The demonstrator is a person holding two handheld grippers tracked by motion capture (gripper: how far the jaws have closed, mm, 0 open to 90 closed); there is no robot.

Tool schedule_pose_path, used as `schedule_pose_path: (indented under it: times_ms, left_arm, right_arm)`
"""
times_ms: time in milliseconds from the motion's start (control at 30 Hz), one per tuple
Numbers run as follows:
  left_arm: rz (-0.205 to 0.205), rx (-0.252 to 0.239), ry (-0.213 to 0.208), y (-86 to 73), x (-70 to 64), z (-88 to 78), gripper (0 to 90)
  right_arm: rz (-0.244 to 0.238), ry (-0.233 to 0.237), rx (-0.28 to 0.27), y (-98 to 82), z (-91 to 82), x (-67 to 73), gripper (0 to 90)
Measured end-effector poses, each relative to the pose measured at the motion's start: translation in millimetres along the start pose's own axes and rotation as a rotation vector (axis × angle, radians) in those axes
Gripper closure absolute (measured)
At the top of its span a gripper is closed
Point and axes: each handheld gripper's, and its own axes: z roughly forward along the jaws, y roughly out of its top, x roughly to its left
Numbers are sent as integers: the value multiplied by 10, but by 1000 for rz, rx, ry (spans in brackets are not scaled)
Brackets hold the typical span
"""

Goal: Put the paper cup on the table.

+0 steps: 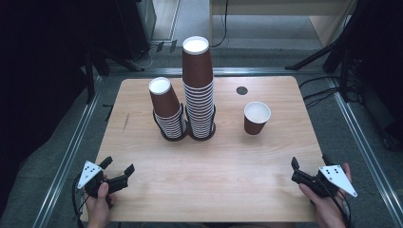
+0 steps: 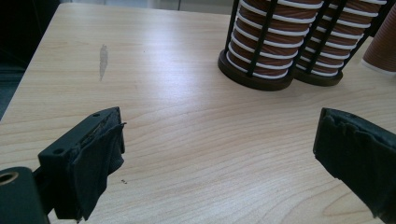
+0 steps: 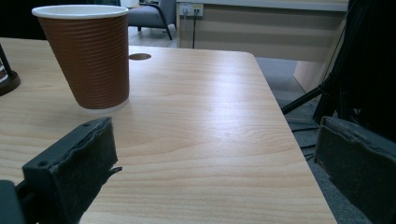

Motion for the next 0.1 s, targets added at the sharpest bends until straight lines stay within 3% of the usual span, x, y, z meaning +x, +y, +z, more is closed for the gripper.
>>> schedule_pose_path:
  times_ms: [100]
  left_arm:
    - [1, 2, 3, 5, -1, 19, 22]
  right_arm:
    - [-20, 0, 7, -11, 0, 22, 0]
